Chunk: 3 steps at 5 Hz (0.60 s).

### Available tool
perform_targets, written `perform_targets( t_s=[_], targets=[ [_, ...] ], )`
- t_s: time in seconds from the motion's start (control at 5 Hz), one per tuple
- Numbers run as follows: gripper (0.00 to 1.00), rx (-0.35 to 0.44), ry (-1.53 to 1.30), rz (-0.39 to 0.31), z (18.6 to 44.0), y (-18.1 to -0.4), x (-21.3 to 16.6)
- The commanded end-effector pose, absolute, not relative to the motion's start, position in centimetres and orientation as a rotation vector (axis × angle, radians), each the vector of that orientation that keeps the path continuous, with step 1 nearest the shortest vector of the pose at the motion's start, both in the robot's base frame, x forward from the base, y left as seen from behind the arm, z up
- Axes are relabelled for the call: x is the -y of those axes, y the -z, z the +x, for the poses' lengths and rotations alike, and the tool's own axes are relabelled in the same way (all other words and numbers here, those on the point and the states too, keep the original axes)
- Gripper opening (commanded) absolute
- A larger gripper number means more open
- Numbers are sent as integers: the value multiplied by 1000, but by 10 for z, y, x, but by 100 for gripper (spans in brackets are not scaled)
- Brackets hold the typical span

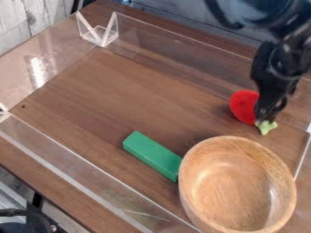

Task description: Move the red object to the right side of the table

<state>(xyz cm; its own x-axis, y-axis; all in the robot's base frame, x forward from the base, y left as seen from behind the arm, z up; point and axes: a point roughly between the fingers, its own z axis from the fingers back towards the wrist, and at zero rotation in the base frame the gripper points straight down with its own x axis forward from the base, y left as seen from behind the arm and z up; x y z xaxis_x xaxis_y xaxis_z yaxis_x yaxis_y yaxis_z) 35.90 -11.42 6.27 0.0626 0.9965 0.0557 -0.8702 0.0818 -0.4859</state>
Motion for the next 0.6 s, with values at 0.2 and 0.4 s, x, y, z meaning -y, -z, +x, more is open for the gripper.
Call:
perform_targets(
  t_s=[0.2, 0.4],
  targets=[
    [0, 495, -1520, -393, 368, -75, 104],
    [0, 493, -1495, -389, 372, -79, 111]
  ],
)
